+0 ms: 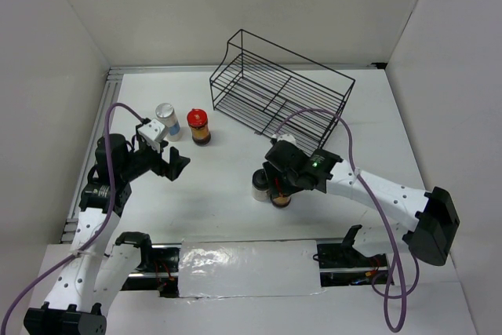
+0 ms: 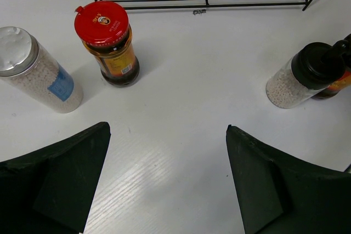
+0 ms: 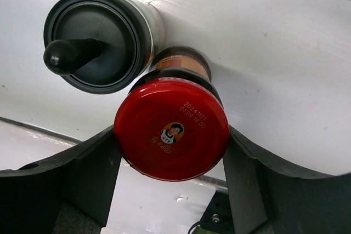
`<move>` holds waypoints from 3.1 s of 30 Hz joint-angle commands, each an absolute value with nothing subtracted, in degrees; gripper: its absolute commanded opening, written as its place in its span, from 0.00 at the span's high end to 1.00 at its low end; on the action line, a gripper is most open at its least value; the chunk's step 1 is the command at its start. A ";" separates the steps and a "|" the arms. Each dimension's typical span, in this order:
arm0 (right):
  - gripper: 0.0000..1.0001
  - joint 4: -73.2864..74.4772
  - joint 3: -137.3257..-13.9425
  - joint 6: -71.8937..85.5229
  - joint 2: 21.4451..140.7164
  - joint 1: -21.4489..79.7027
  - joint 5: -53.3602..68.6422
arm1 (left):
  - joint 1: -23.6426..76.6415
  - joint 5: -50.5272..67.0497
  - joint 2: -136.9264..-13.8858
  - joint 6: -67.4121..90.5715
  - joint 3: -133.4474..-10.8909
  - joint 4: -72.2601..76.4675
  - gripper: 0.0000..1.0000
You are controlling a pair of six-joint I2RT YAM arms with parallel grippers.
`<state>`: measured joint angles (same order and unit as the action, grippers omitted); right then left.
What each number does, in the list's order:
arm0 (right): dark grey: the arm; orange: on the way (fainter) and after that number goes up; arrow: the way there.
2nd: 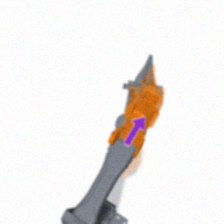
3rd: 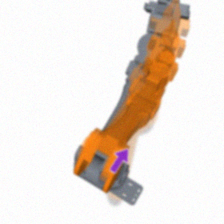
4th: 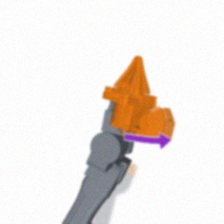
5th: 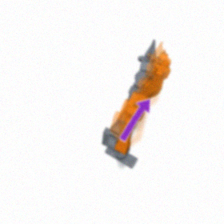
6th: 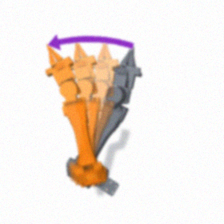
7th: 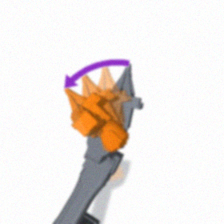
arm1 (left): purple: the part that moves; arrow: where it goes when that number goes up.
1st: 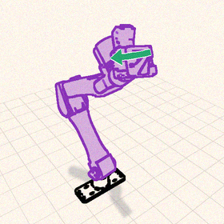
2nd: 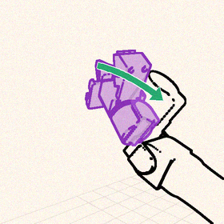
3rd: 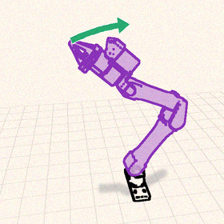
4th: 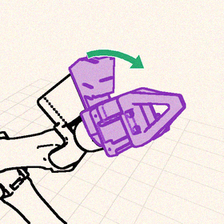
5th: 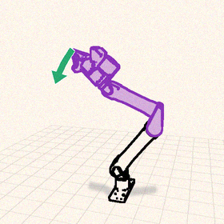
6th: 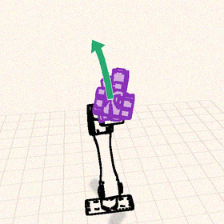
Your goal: Organize the condiment bottles
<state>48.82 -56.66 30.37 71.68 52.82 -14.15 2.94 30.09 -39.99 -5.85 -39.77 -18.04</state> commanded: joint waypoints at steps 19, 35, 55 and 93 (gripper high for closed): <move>1.00 58.79 -77.66 24.35 71.28 53.44 -20.83 | 3.08 29.01 -39.90 -6.68 -40.08 -15.91 0.01; 1.00 58.36 -121.70 4.84 92.98 37.82 -25.58 | 3.08 27.69 -38.85 -6.59 -40.69 -17.31 0.01; 1.00 61.96 -116.37 5.36 97.29 16.52 -12.66 | 2.99 26.72 -39.20 -6.50 -38.58 -17.67 0.01; 0.93 61.17 -112.32 7.82 93.52 15.38 -4.92 | 2.99 25.93 -40.69 -5.54 -38.58 -17.67 0.01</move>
